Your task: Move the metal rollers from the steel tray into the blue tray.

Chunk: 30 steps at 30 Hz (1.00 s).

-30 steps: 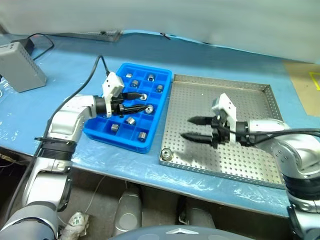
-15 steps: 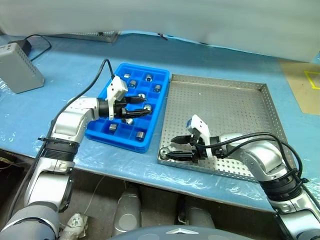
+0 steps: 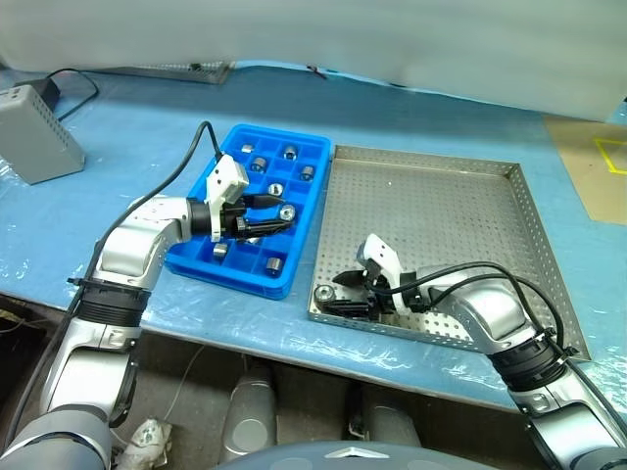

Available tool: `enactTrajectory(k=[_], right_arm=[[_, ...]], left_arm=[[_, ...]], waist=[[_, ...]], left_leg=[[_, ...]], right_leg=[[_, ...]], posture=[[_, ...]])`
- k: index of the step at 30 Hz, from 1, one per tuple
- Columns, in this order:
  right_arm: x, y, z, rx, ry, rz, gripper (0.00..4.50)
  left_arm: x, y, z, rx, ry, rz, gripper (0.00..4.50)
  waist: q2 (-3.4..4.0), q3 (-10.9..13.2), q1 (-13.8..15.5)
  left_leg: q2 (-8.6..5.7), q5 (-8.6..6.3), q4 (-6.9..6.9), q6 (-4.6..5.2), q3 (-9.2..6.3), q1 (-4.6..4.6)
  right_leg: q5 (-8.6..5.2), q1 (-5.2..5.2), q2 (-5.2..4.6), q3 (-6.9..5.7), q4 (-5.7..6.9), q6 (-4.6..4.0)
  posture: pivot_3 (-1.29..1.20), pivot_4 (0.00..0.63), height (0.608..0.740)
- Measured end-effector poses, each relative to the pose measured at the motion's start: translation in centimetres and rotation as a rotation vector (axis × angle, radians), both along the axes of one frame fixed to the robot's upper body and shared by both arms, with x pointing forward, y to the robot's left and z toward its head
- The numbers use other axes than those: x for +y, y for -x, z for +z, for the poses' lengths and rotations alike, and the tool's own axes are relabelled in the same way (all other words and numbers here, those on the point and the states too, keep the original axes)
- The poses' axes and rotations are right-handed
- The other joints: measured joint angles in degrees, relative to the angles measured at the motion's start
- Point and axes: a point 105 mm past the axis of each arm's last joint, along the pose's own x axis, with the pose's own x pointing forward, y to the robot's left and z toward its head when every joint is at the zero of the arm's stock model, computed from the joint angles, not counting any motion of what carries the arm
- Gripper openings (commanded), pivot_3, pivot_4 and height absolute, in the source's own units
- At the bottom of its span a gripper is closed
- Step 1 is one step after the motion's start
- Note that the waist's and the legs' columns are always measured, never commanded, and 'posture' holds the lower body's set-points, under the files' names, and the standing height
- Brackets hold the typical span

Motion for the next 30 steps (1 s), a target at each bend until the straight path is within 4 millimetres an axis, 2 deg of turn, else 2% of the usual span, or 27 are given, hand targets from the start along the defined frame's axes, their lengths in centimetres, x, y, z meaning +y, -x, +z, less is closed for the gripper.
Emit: enactTrajectory(k=[10,13,17,27,30], right_arm=[[0.6,-0.4,-0.1,-0.022,0.003,0.003,3.68],[0.5,-0.5,-0.1,-0.027,0.009,0.006,3.13],[0.0,-0.5,-0.3,-0.025,0.029,0.008,1.71],[0.0,-0.8,-0.3,-0.04,0.03,-0.002,1.62],[-1.4,-1.4,0.4,-0.058,0.044,-0.066,1.62]], left_arm=[[-0.3,-0.2,-0.1,0.0,0.013,0.011,2.91],[-0.4,-0.2,-0.1,-0.001,0.015,0.014,2.91],[-0.4,-0.3,-0.1,-0.002,0.015,0.02,2.91],[-0.6,-0.4,-0.1,-0.008,0.027,0.023,2.91],[-1.1,-0.3,0.0,-0.001,0.056,0.011,2.91]], waist=[[0.0,0.0,0.0],[0.0,0.0,0.0],[0.0,0.0,0.0],[0.0,0.0,0.0],[0.0,0.0,0.3]], left_leg=[[0.0,0.0,0.02,-0.01,0.0,0.02],[0.0,0.0,0.02,-0.01,0.0,0.02],[0.0,0.0,0.01,0.0,-0.01,0.0],[0.01,0.0,0.02,-0.01,0.0,0.02],[-0.02,0.0,0.04,0.0,-0.01,-0.03]], right_leg=[[0.01,0.02,0.0,0.0,0.02,-0.02],[0.01,0.02,0.0,0.0,0.02,-0.02],[0.01,0.02,0.0,0.0,0.0,-0.02],[0.02,0.02,0.0,0.0,0.02,-0.02],[0.02,0.02,-0.01,0.0,0.01,-0.03]], posture=[[0.18,0.15,0.74],[0.18,0.15,0.74],[0.18,0.15,0.74],[0.18,0.15,0.74],[0.17,0.15,0.74]])
